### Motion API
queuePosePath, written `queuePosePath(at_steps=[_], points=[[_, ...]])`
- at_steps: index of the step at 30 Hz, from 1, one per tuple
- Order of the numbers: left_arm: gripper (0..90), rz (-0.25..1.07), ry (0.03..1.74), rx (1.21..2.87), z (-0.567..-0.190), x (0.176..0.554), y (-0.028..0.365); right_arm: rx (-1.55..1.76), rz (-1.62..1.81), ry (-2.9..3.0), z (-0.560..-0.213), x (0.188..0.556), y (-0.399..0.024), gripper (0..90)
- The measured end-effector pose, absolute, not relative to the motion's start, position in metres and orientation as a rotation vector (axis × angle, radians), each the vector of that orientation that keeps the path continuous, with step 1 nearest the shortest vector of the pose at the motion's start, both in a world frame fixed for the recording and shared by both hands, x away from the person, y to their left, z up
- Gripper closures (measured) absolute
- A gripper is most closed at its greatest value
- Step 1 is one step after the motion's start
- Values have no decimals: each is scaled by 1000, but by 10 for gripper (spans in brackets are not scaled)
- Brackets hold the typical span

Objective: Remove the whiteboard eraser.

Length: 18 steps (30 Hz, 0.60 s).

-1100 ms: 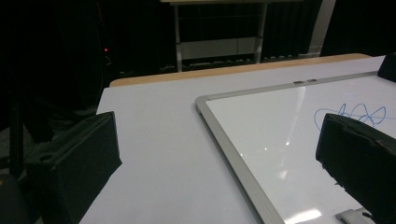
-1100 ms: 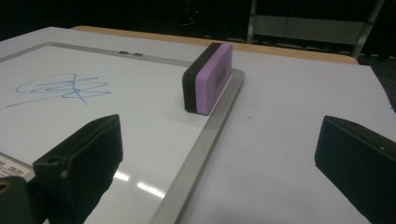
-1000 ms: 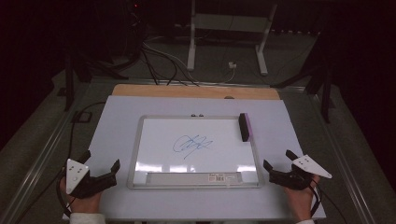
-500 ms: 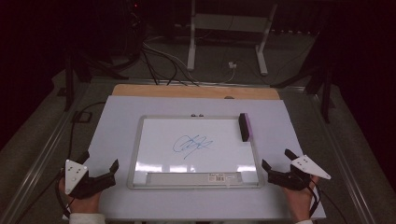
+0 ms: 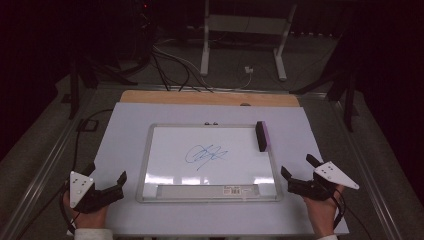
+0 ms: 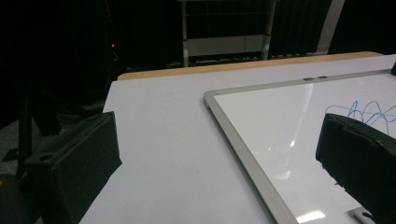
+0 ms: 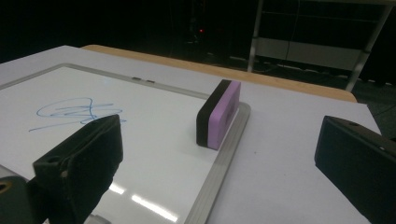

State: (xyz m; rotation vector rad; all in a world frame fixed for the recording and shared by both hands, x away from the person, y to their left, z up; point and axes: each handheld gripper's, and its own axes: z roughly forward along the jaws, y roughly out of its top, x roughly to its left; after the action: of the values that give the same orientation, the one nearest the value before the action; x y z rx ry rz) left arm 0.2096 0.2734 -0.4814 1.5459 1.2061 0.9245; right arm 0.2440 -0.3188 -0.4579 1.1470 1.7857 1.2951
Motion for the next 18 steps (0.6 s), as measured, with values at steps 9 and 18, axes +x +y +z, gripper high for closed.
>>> queuePosePath(at_steps=[9,18], points=[[5,923,1204,1554,-481,209,272,1145,1282,1795,-446,253,-314,10],[5,917,1207,1553,-483,210,271,1158,1292,1790,-442,262,-310,10]])
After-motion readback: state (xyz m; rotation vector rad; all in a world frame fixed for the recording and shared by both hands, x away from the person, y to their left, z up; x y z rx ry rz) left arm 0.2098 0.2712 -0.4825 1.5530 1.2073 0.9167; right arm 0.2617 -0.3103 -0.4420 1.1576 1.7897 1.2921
